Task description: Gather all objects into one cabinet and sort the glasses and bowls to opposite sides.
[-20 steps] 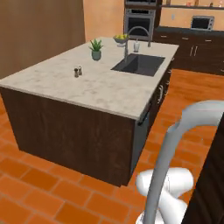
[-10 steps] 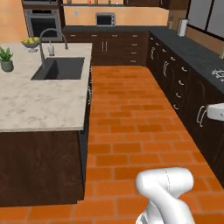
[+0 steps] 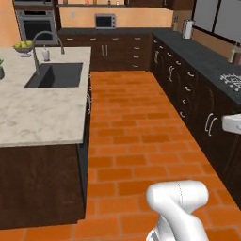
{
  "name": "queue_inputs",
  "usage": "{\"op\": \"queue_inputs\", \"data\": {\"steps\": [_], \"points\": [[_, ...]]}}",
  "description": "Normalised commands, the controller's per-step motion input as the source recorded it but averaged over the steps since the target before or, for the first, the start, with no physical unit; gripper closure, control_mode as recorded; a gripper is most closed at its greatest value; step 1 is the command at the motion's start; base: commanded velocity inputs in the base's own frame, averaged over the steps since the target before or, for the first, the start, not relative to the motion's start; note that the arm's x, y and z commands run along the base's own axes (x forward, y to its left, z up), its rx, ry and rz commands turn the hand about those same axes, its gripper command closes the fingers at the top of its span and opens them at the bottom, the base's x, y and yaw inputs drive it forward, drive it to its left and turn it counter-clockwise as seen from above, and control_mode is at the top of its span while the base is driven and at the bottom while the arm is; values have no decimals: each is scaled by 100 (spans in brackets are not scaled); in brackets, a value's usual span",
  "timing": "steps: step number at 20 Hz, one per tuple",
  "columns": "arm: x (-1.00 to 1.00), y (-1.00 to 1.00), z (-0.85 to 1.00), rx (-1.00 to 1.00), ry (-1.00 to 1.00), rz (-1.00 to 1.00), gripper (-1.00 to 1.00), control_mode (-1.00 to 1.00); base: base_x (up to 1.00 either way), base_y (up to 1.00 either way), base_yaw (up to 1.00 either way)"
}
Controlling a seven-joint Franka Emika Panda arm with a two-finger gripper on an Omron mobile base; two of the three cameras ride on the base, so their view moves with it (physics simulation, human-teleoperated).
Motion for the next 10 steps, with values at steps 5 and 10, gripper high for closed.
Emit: {"op": "queue_inputs", "data": {"steps": [5, 10], "points": [[0, 0, 0, 0, 0, 0, -100, 100, 84, -56, -2], [0, 0, 0, 0, 0, 0, -100, 100, 100, -47, 0]]}}
